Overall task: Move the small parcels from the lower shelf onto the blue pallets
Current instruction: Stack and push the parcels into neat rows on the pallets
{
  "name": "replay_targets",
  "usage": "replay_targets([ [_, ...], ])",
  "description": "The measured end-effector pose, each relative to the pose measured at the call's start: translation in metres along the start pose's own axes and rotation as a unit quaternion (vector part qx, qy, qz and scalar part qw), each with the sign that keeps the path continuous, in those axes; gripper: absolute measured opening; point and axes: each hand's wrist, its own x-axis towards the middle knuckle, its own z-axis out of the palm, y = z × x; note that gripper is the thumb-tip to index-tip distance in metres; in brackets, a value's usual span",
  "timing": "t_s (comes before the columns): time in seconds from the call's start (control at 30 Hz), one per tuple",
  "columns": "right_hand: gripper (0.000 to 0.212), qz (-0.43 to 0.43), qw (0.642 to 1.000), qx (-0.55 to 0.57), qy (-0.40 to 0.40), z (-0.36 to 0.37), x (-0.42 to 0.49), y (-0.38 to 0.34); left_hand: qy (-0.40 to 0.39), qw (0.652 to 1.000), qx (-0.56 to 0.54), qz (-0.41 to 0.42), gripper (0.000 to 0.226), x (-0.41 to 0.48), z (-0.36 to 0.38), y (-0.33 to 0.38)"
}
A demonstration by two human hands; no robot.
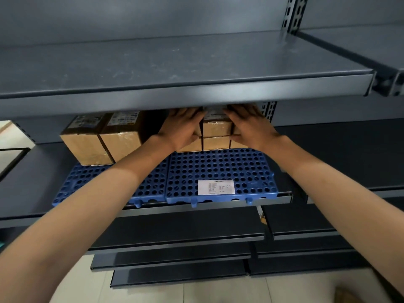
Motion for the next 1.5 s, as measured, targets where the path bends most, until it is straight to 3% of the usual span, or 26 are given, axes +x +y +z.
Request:
replay_targets([
  [0.1,0.087,0.008,1.0,0.02,-0.015,0.002,-0.003,0.004,-0.028,1.0,-0.007,0.008,0.093,0.006,0.0,0.004],
  [0.3,0.079,0.011,0.999,0.036,-0.002,0.005,0.0,0.0,-0.049,0.997,-0.057,-0.019,0.096,0.011,0.006,0.007],
  [1.07,0.08,-0.003,0.999,0.032,0.026,0.001,-0.003,-0.001,-0.032,0.999,-0.004,0.006,0.1,0.01,0.006,0.004],
  [1.5,0.082,-0.011,0.999,0.037,0.03,-0.009,-0.005,-0.014,-0.003,0.999,-0.026,0.019,0.097,0.001,-0.012,0.016],
])
